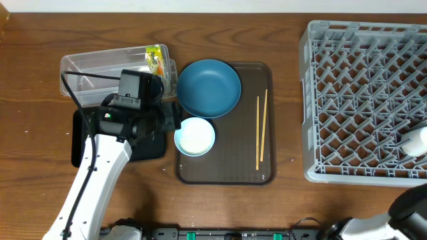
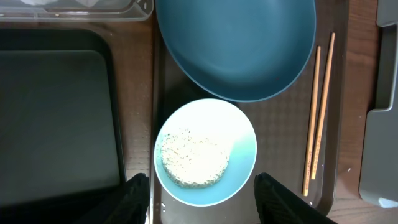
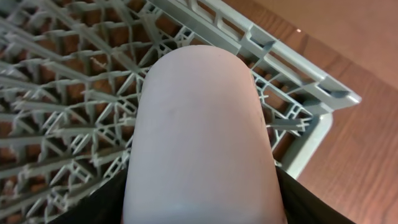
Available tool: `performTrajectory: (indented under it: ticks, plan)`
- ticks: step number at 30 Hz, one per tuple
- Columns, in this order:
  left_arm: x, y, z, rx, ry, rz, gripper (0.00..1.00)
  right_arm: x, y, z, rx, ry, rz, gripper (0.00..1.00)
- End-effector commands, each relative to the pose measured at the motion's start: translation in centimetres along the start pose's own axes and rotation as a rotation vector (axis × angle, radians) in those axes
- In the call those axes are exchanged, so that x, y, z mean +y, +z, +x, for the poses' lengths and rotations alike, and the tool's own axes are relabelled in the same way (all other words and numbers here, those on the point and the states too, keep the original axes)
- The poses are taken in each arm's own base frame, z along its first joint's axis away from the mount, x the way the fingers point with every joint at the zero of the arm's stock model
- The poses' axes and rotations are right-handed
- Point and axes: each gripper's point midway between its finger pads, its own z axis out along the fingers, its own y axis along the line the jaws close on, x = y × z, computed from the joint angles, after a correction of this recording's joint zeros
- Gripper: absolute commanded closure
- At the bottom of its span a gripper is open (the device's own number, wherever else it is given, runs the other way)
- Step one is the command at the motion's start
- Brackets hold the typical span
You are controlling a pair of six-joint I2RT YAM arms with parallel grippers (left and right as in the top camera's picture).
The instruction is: Sort waste into correct bins and load items into the dishwasher rack
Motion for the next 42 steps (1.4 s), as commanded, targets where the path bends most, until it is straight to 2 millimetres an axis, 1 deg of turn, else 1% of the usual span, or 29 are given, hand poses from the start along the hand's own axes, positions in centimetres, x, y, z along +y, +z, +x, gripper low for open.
performTrajectory:
  ticks: [1, 5, 8, 11, 15, 16, 18, 20, 21, 22, 26, 30, 33, 35, 38, 41, 42]
  plan:
    - [0.2, -0.3, -0.3, -0.013, 0.008, -0.012, 0.43, -0.6, 1.2, -0.4, 0.008, 0.047, 0.022, 0.98]
    - [0.2, -0.3, -0.3, -0.013, 0.007, -0.011, 0.43, -0.3, 3.5, 0.2, 0.052, 0.042, 0.019, 0.96]
    - [0.2, -0.3, -0.3, -0.013, 0.007, -0.011, 0.43, -0.2, 4.7, 0.8, 0.083, 0.038, 0.027, 0.93]
    - [0.2, -0.3, -0.3, -0.013, 0.007, -0.011, 0.43, -0.2, 5.5, 1.0, 0.096, 0.036, 0.032, 0.89]
    - [0.2, -0.3, -0.3, -0.013, 0.007, -0.011, 0.43, -0.2, 5.9, 0.9, 0.093, 0.037, 0.031, 0.88]
    - [0.2, -0.3, -0.3, -0.013, 0.008, -0.011, 0.43, -0.1, 6.0, 0.9, 0.094, 0.036, 0.031, 0.83]
    - [0.2, -0.3, -0.3, -0.013, 0.007, -0.011, 0.43, 0.0, 6.1, 1.0, 0.099, 0.036, 0.026, 0.51]
    - [0.2, -0.3, -0.3, -0.013, 0.007, -0.011, 0.43, 0.1, 6.2, 1.0, 0.101, 0.037, 0.019, 0.28]
    - [0.2, -0.3, -0.3, -0.013, 0.007, -0.011, 0.43, 0.1, 6.2, 1.0, 0.102, 0.036, 0.016, 0.23]
    - [0.2, -0.3, -0.3, -0.013, 0.007, -0.011, 0.43, 0.3, 6.2, 1.1, 0.103, 0.036, 0.01, 0.2]
    - [0.2, -0.3, -0.3, -0.013, 0.007, -0.011, 0.43, 0.5, 6.2, 1.2, 0.111, 0.036, -0.003, 0.15]
    - [0.2, -0.3, -0.3, -0.013, 0.007, -0.011, 0.43, 0.7, 6.1, 1.5, 0.121, 0.034, -0.012, 0.15]
    - [0.2, -0.3, -0.3, -0.013, 0.007, -0.011, 0.43, 1.9, 6.0, 1.8, 0.142, 0.025, -0.082, 0.16]
    - [0.2, -0.3, -0.3, -0.013, 0.007, -0.011, 0.43, 2.9, 5.6, 2.1, 0.157, 0.015, -0.143, 0.15]
    - [0.2, -0.3, -0.3, -0.012, 0.007, -0.012, 0.43, 4.0, 4.4, 2.0, 0.148, 0.01, -0.2, 0.12]
    - [0.2, -0.3, -0.2, -0.008, 0.007, -0.013, 0.42, 6.1, 1.7, 1.3, 0.092, -0.049, -0.288, 0.11]
    - [0.2, -0.3, -0.2, -0.008, 0.007, -0.013, 0.42, 7.2, 0.5, 1.1, 0.068, -0.082, -0.335, 0.11]
